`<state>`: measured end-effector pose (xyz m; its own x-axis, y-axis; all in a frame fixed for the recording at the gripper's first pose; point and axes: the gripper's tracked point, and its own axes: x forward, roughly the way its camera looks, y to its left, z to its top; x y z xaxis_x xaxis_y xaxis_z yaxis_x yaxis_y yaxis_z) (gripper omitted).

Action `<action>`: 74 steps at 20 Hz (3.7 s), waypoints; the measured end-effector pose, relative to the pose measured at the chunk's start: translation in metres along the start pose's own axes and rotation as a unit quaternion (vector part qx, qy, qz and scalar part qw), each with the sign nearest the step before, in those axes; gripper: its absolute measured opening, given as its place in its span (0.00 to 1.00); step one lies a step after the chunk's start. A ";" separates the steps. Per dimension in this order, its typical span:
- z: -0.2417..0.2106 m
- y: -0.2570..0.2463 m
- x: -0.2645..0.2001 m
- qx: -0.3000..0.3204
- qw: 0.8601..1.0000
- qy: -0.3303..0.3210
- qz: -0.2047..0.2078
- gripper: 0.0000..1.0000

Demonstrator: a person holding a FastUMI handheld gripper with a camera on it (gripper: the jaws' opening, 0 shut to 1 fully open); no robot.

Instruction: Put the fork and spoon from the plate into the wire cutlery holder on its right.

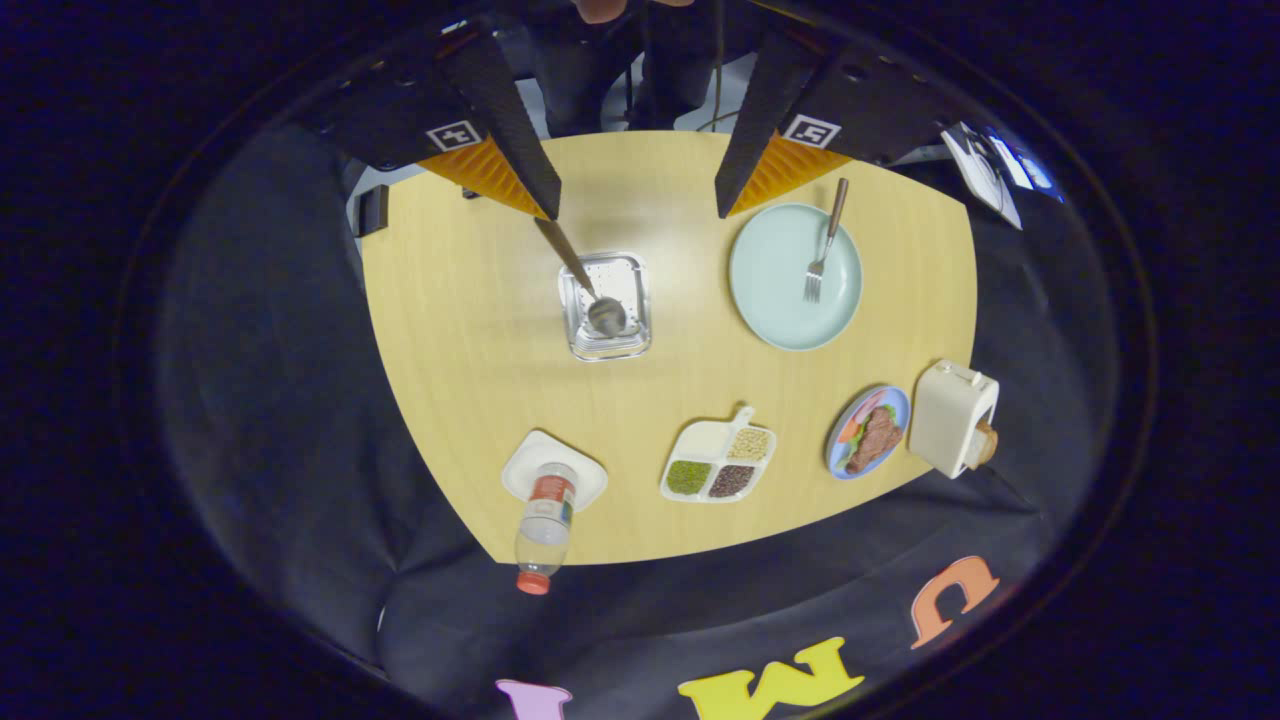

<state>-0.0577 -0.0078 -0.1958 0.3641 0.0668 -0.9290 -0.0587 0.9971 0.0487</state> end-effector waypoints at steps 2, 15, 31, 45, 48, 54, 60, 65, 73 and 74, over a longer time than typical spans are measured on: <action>-0.011 0.033 0.003 -0.005 1.000 0.009 0.022 0.96; -0.105 0.199 0.103 0.016 0.994 0.102 0.042 0.97; -0.124 0.235 0.190 0.045 0.985 0.168 0.008 0.23; -0.104 0.212 0.136 0.050 0.985 0.152 0.057 0.00; -0.090 0.196 0.105 0.058 0.984 0.146 0.080 0.00; -0.059 0.142 0.045 0.066 0.987 0.107 0.096 0.00; -0.026 0.068 -0.012 0.075 0.990 0.078 0.090 0.00; -0.017 0.007 -0.015 0.090 0.991 0.086 0.057 0.00; -0.032 -0.025 0.011 0.103 0.980 0.160 0.050 0.00; -0.032 -0.026 0.015 0.103 0.979 0.169 0.050 0.00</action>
<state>-0.0807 -0.0336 -0.2225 0.0348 0.1834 -0.9824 0.1240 0.9746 0.1863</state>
